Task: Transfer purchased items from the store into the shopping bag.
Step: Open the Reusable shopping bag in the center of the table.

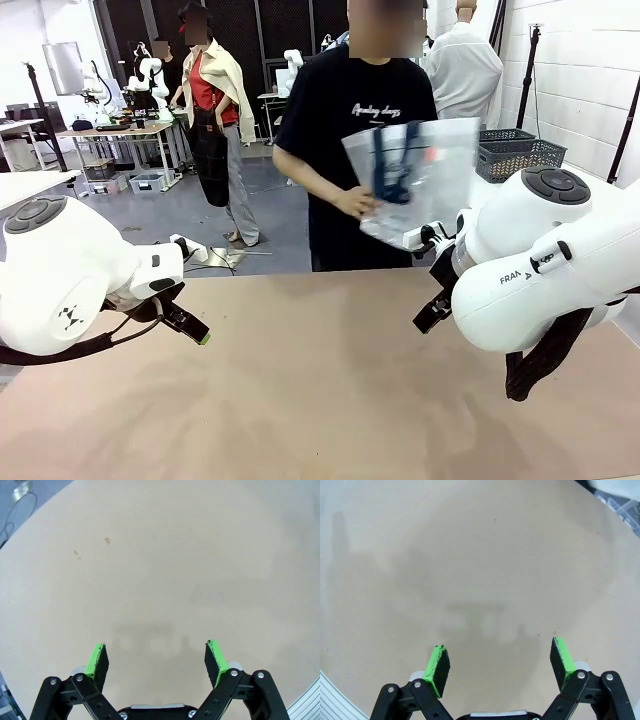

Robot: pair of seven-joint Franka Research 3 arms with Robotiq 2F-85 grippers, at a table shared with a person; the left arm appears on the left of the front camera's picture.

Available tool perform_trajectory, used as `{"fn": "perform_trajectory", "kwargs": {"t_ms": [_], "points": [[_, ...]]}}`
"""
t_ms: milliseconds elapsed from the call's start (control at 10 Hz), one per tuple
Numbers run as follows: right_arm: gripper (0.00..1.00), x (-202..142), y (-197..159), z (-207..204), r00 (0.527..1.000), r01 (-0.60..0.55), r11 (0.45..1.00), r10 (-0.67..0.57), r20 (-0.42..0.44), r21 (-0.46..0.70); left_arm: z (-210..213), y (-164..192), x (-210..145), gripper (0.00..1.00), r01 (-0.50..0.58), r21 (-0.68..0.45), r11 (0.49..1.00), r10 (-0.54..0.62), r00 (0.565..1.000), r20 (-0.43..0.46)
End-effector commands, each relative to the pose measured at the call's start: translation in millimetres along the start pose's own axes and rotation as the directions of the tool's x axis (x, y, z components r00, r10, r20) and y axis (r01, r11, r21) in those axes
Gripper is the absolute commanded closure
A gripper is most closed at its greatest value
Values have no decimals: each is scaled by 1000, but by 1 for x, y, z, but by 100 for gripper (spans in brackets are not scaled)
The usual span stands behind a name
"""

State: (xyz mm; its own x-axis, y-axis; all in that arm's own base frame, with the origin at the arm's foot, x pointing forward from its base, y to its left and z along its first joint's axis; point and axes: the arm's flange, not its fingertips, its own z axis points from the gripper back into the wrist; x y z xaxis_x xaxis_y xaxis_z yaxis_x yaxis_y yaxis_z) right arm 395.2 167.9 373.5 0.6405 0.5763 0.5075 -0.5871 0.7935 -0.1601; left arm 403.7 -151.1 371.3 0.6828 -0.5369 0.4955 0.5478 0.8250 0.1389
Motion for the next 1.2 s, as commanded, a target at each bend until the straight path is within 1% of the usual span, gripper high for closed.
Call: {"fn": "perform_trajectory", "kwargs": {"t_ms": [0, 1100], "points": [[0, 0, 0, 0, 1000, 0, 1000, 0, 0, 0, 0, 1, 0, 0, -1, 0, 1000, 1, 1000, 0], [0, 0, 0, 0, 1000, 0, 1000, 0, 0, 0, 0, 1, 0, 0, -1, 0, 1000, 1, 1000, 0]]}}
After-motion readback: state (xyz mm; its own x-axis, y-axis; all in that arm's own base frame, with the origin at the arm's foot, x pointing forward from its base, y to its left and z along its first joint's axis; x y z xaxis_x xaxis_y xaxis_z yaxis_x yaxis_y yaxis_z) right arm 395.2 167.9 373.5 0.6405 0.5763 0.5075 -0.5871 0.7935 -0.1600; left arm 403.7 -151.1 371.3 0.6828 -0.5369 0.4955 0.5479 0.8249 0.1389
